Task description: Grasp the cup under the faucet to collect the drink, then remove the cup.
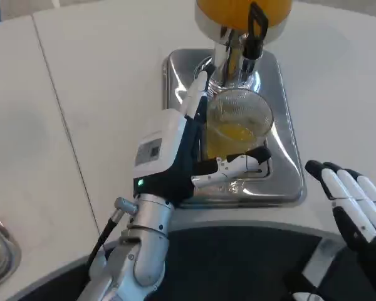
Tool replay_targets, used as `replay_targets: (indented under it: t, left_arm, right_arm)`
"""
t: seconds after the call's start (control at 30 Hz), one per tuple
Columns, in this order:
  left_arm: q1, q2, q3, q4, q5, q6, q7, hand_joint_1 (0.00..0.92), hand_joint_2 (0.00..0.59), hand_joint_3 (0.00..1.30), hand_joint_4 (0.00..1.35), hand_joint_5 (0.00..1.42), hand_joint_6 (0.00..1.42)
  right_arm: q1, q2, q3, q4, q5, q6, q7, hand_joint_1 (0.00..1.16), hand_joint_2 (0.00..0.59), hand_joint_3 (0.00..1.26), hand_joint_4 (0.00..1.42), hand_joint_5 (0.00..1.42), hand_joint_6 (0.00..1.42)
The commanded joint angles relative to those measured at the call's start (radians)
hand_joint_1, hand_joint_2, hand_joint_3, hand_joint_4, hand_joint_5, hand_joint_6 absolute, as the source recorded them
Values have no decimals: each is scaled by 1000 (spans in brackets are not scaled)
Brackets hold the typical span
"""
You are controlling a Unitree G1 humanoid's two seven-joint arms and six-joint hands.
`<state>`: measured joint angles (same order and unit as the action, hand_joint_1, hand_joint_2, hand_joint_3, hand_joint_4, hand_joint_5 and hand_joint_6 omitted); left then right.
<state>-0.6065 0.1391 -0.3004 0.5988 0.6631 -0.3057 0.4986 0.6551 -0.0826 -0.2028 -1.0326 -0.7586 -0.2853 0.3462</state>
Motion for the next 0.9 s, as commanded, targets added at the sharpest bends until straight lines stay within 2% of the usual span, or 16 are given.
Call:
replay_targets:
  t: [0.03,0.2,0.27,0.37,0.43,0.53,0.67,0.77,0.9]
  left_arm:
    - [-15,-32,-29,13,36,45,57,346,43,82,171,578,782]
    - [-11,-54,-51,14,46,69,115,485,51,354,485,915,1252]
    - [-5,-65,-67,17,62,79,133,531,53,513,665,1073,1408]
    - [10,-79,-78,9,76,77,194,571,64,782,999,1306,1424]
    - [16,-85,-79,1,74,71,225,603,70,923,1136,1405,1424]
    - [13,-84,-73,-11,66,66,234,614,62,998,1188,1424,1424]
    - [15,-80,-65,-25,62,61,240,632,1,1056,1190,1424,1424]
    - [22,-80,-57,-40,50,61,234,648,0,1072,1169,1417,1424]
    - [35,-76,-31,-76,21,62,213,724,0,1089,1143,1380,1424]
  right_arm:
    - [-33,13,-18,-15,11,17,29,358,398,0,0,13,73]
    - [-42,27,-32,-15,19,23,46,354,399,0,0,33,109]
    - [-43,35,-44,-15,25,29,54,354,399,0,0,37,126]
    - [-50,48,-59,-15,32,41,67,350,394,0,0,48,155]
    - [-57,53,-64,-15,31,47,76,349,393,0,0,50,160]
    - [-70,61,-64,-15,28,60,92,350,397,0,0,58,171]
    - [-89,76,-63,-15,24,63,116,351,398,0,0,68,178]
    - [-100,84,-63,-15,24,62,131,352,399,0,0,73,188]
    - [-108,91,-67,-15,30,62,146,352,399,0,0,73,195]
